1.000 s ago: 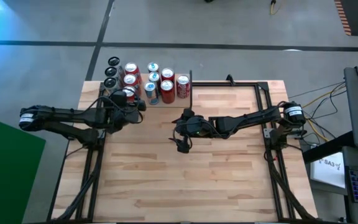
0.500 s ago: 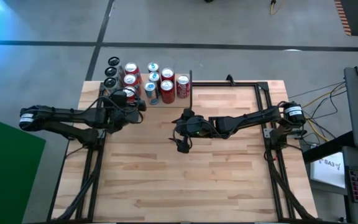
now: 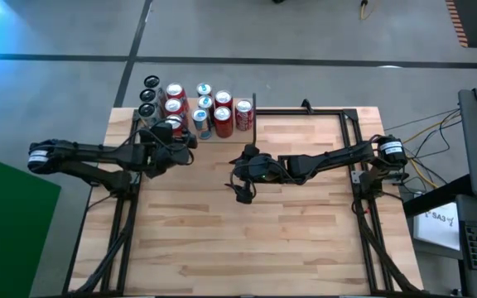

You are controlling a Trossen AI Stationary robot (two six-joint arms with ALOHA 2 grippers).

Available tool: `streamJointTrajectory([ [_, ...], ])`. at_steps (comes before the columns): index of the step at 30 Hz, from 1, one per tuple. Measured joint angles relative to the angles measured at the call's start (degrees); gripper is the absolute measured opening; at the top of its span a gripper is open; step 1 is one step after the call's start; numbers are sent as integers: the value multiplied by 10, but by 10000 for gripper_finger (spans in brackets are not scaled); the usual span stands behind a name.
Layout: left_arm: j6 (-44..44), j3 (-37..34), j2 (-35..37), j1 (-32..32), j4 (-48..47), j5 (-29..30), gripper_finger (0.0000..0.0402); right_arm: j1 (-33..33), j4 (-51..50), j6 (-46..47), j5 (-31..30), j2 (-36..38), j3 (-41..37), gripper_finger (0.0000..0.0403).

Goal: Place canned beverage on shelf
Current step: Put the red soda can on the shelf aligned with the other red soda cans

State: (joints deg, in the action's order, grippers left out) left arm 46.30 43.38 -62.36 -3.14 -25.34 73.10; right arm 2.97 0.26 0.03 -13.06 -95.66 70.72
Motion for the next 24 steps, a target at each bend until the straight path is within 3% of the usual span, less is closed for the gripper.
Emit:
streamJointTrajectory([
  [24,-83,46,10,-3,-5,-21,340,0,0,9,0,0,0,354],
])
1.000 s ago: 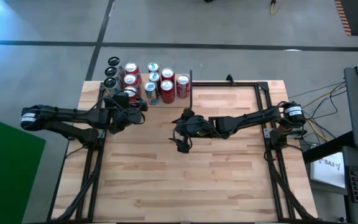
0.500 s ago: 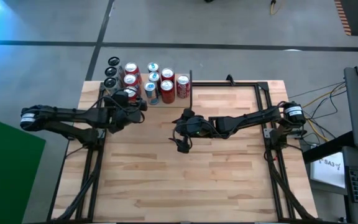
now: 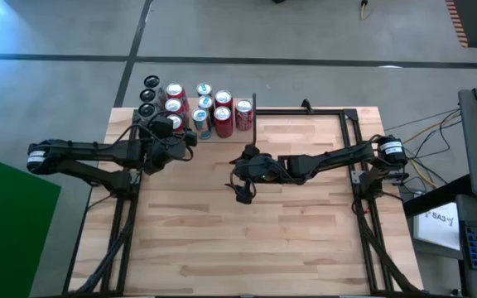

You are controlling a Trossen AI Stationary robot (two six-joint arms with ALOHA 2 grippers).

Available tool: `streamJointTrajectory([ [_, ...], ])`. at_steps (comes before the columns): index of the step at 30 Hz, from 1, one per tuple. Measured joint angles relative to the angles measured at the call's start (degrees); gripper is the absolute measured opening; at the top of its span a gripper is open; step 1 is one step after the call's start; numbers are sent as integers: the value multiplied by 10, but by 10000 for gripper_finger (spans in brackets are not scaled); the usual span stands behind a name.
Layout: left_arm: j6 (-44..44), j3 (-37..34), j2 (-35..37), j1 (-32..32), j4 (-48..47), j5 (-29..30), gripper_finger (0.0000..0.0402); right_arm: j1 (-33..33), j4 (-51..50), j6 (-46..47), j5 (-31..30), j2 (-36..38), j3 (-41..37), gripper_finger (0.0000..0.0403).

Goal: Place canned beverage on shelf
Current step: Put the red soda can on the shelf aligned with the other red soda cans, then adjust the red soda can on the shelf

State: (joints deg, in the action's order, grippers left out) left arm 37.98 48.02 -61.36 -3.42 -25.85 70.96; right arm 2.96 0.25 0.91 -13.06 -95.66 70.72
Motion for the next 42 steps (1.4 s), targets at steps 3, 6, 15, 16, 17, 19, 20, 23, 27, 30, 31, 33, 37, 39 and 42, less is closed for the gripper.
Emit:
streamJointTrajectory([
  [3,0,0,0,0,0,0,340,0,0,1,0,0,0,354],
  [6,-2,0,2,0,0,0,340,0,0,7,0,0,0,354],
  [15,-25,6,24,0,0,-30,340,0,-1,10,0,1,0,354],
  [16,-31,11,26,1,0,-32,340,0,-4,10,0,1,3,354],
  [17,-37,15,27,1,1,-34,340,0,-5,10,0,1,8,354],
  [19,-59,26,29,5,0,-37,340,1,-5,9,0,1,17,354],
  [20,-72,32,29,7,0,-41,340,1,-6,7,0,2,22,354],
  [23,-110,51,28,18,-2,-43,340,2,-26,6,9,2,42,354],
  [27,-159,79,28,37,-5,-42,339,1,-60,5,30,2,70,354],
  [30,-189,99,33,57,-19,-42,334,1,-87,-3,30,2,91,354],
  [31,-197,105,35,66,-27,-42,332,1,-99,-5,30,2,99,354],
  [33,-208,114,42,87,-48,-44,327,1,-126,-12,30,2,116,354],
  [37,-222,124,59,134,-89,-107,314,-1,-165,-35,30,2,149,354],
  [39,-225,124,67,153,-98,-175,311,-5,-179,-50,30,2,164,350],
  [42,-220,124,70,170,-112,-279,310,-17,-188,-71,30,2,188,333],
])
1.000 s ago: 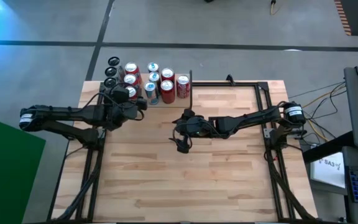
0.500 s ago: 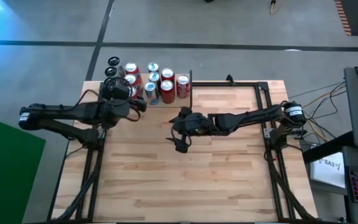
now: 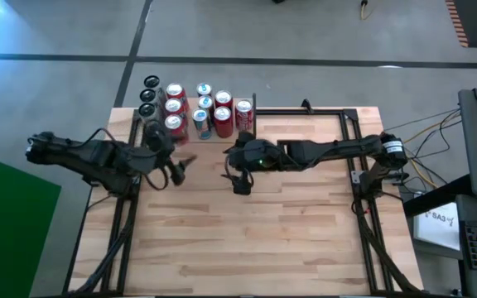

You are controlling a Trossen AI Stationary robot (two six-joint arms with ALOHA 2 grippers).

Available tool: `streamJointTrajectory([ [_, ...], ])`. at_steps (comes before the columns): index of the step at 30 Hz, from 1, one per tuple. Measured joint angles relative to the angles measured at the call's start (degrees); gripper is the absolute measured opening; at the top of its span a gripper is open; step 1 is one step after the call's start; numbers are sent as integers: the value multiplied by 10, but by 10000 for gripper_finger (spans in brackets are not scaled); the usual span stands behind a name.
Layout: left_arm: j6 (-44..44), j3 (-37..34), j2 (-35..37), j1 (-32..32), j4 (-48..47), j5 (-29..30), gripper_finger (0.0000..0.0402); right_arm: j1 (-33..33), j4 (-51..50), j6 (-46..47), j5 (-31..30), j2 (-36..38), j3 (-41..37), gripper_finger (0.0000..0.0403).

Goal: Place canned beverage on shelf
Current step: Adjust the red soda can on the shelf

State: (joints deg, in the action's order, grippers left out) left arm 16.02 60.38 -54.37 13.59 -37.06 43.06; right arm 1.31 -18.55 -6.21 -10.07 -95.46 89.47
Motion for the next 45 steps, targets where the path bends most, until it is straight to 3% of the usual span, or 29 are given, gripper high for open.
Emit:
streamJointTrajectory([
  [5,72,-1,-10,5,-91,-25,302,-25,-28,-31,0,0,36,272],
  [8,131,-1,-17,5,-159,-20,263,-44,-52,-53,0,0,55,214],
  [13,162,-1,-18,2,-207,-17,119,-90,-90,-97,1,0,87,86],
  [16,163,-1,-18,-11,-214,16,23,-125,-93,-117,43,0,100,23],
  [21,153,-1,-18,-57,-224,19,8,-176,-90,-128,86,0,107,10],
  [28,91,-7,-31,-117,-217,-65,1,-216,-92,-155,87,-1,107,9],
  [36,54,-12,-49,-175,-201,-66,0,-231,-96,-170,88,-1,107,9],
  [45,53,-12,-43,-180,-205,-38,0,-231,-104,-169,88,-1,107,9],
])
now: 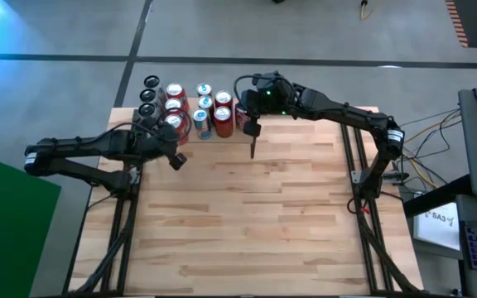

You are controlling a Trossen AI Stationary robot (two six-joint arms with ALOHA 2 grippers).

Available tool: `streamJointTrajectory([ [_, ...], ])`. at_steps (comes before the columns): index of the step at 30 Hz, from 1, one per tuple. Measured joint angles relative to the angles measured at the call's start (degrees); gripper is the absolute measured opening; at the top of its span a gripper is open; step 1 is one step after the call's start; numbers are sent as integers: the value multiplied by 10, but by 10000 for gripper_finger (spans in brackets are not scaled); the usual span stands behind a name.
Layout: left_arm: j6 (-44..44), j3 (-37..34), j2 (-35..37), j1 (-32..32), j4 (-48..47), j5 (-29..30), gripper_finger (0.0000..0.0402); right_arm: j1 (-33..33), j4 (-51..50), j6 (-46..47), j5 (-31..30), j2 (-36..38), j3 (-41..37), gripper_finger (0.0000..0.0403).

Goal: Place canned beverage on shelf
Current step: Adjust the red soda can on the shelf

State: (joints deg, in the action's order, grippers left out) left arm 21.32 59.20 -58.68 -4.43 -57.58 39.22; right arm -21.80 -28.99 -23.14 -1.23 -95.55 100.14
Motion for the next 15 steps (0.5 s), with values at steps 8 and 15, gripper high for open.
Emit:
streamJointTrajectory([
  [8,-12,-9,9,-1,1,-1,0,0,-12,2,0,0,0,9],
  [15,3,-10,17,-1,-2,-8,0,0,-13,2,0,0,0,9],
])
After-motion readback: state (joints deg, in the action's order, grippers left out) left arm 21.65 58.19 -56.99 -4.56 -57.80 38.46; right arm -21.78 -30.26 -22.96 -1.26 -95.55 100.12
